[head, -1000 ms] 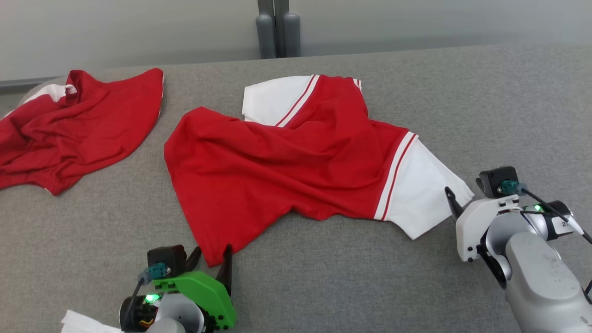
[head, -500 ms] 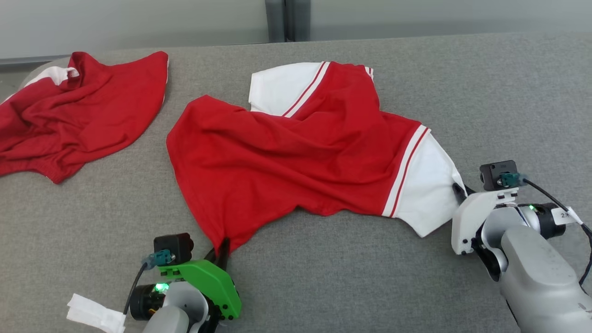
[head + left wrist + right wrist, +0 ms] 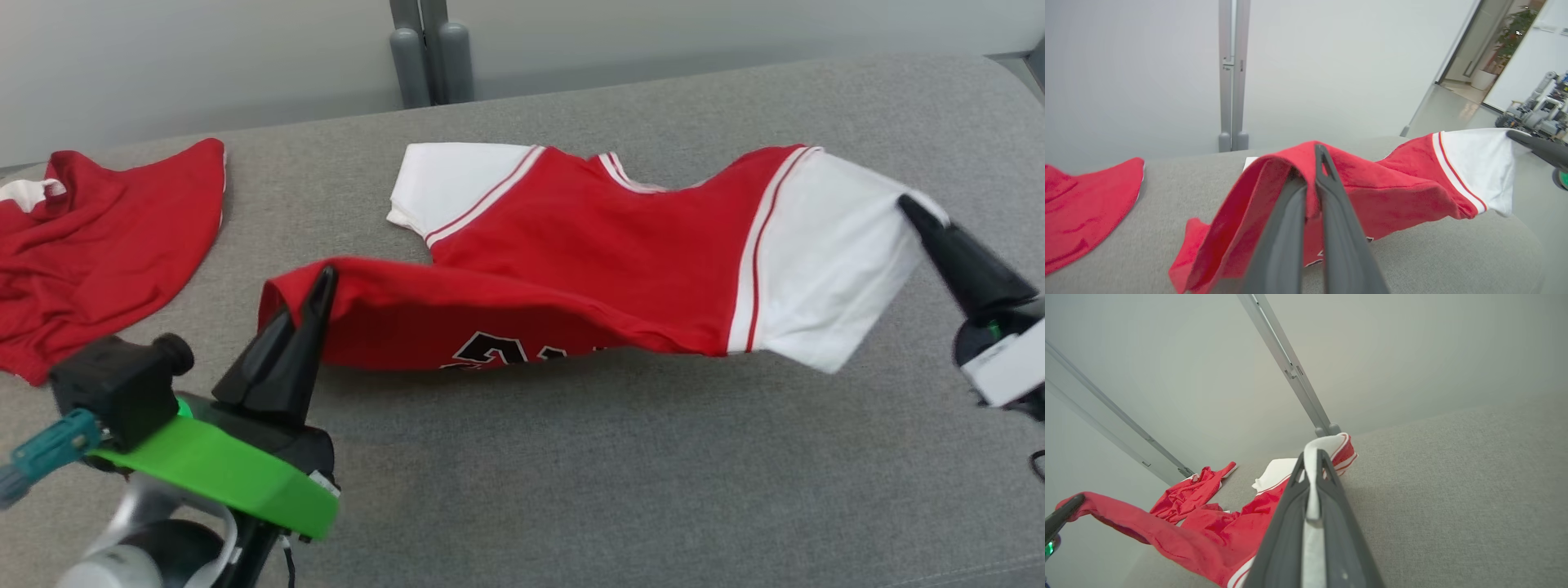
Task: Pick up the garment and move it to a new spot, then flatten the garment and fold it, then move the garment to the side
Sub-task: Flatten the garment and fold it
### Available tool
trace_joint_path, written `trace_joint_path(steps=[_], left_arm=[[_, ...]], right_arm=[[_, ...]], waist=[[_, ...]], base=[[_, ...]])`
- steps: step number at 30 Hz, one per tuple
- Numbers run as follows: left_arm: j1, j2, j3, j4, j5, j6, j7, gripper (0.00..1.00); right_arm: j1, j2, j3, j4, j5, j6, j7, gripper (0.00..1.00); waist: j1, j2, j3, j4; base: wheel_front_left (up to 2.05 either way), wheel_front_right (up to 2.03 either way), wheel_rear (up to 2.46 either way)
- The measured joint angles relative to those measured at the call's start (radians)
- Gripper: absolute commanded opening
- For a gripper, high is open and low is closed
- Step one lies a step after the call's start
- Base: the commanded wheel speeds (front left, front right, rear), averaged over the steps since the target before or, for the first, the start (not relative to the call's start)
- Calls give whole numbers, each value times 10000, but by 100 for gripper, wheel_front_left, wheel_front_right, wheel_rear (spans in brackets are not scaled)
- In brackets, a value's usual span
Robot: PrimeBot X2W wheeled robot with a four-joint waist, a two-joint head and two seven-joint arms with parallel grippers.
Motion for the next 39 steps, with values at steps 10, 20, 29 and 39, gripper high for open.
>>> trace_joint_path(steps=[10, 20, 29, 39], left_arm=[[-4521, 1104, 940, -1381, -1289, 236, 3032, 0], [-10536, 288, 573, 3889, -1375, 238, 3262, 0], [-14539, -401, -8, 8744, 677, -516, -1034, 0], [-12806, -309, -840, 11589, 888, -1151, -3741, 0]], right_arm=[[-3868, 25, -2604, -1624, 552, 0, 2953, 0], [-11678, 1517, -1960, 2780, -4738, 0, 2894, 0], [-15613, 3141, -1889, 6819, -7118, 0, -2025, 0], [-11951, 3064, -94, 7026, -4002, 0, -4451, 0]], waist=[[0, 0, 1124, -460], [2, 0, 3000, -381], [3, 1, 4847, -46], [2, 0, 5757, -287]], base=[[0, 0, 0], [0, 0, 0], [0, 0, 0], [0, 0, 0]])
